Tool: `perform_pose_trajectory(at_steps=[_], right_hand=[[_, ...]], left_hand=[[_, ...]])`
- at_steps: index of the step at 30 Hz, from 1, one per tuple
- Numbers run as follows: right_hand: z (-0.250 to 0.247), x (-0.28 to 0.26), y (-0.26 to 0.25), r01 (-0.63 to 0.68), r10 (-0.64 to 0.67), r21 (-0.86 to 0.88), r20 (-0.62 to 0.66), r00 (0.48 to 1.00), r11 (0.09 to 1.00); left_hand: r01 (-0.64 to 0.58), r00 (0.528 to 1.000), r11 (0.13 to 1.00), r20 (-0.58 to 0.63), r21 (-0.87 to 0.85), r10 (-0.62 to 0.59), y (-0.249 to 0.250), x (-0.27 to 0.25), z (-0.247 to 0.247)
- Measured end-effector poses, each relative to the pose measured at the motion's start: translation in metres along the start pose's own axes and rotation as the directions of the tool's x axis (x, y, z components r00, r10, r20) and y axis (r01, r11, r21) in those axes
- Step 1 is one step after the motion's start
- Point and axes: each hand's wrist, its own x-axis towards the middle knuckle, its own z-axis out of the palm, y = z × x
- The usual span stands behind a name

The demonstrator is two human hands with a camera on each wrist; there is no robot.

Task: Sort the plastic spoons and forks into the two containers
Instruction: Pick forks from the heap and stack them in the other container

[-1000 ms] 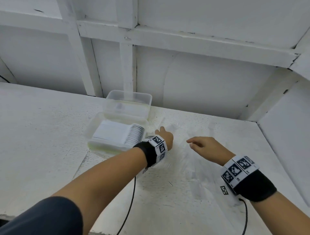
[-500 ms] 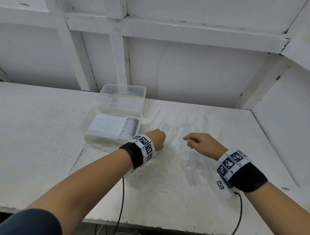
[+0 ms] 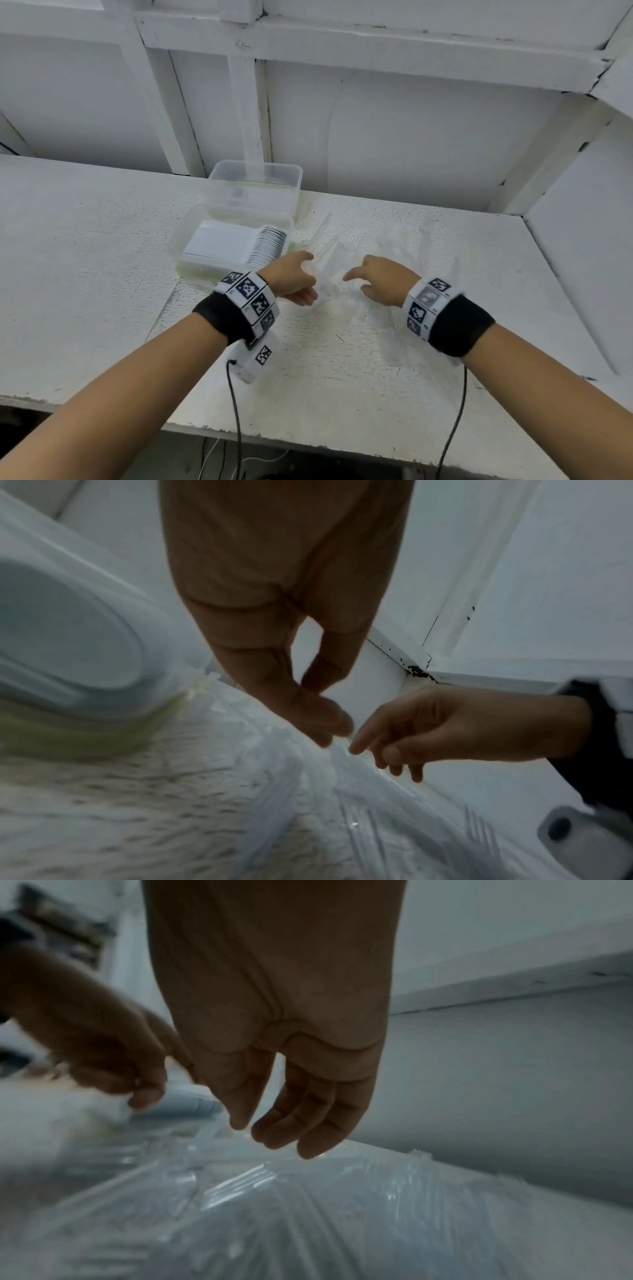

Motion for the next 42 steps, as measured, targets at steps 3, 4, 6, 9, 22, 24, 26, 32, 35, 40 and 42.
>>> perform_pose_trajectory(at_steps=[3,4,6,9,22,24,26,32,35,40,42], right_hand=[[0.005,0.009,-0.011,0.155,-0.131,-0.304,0.098,0.987,0.940],[0.008,0.011,-0.012,0.179,-0.152,-0.347,0.105,0.983,0.921],[0.013,0.012,-0.013,0.207,-0.188,-0.368,0.089,0.978,0.906],[0.019,0.010,-0.007,0.234,-0.232,-0.306,0.044,0.972,0.923],[-0.020,-0.043,0.005,0.373,0.166,0.647,-0.615,0.771,0.665],[-0.024,-0.050,0.006,0.395,0.264,0.740,-0.598,0.757,0.544],[-0.024,-0.054,0.009,0.365,0.286,0.737,-0.594,0.752,0.569],[-0.007,-0.057,0.025,0.087,0.272,0.639,-0.441,0.855,0.764],[-0.001,-0.061,0.026,0.075,0.296,0.689,-0.404,0.866,0.720],[0.007,-0.069,0.030,0.090,0.281,0.740,-0.360,0.890,0.666],[0.009,-0.072,0.030,0.081,0.281,0.743,-0.349,0.894,0.664]], left_hand=[[0.015,1.000,0.977,0.011,0.213,-0.018,-0.013,-0.007,-0.004],[0.019,1.000,0.963,0.010,0.267,-0.023,-0.018,-0.008,-0.004],[0.030,0.999,0.943,0.022,0.332,-0.039,-0.027,-0.011,-0.002],[0.015,0.999,0.894,0.038,0.448,-0.036,-0.036,-0.014,0.001],[-0.022,0.992,0.950,0.126,0.311,-0.019,-0.032,-0.026,0.006],[-0.065,0.997,0.909,0.068,0.412,0.041,-0.026,-0.026,0.003],[-0.125,0.986,0.854,-0.029,0.505,0.162,-0.017,-0.022,0.002],[-0.188,0.944,0.730,-0.086,0.657,0.320,0.012,0.020,0.009],[-0.140,0.968,0.611,-0.023,0.779,0.251,0.017,0.035,0.016],[-0.119,0.979,0.519,0.012,0.847,0.205,0.014,0.042,0.023],[-0.150,0.969,0.495,0.027,0.856,0.247,0.014,0.045,0.023]])
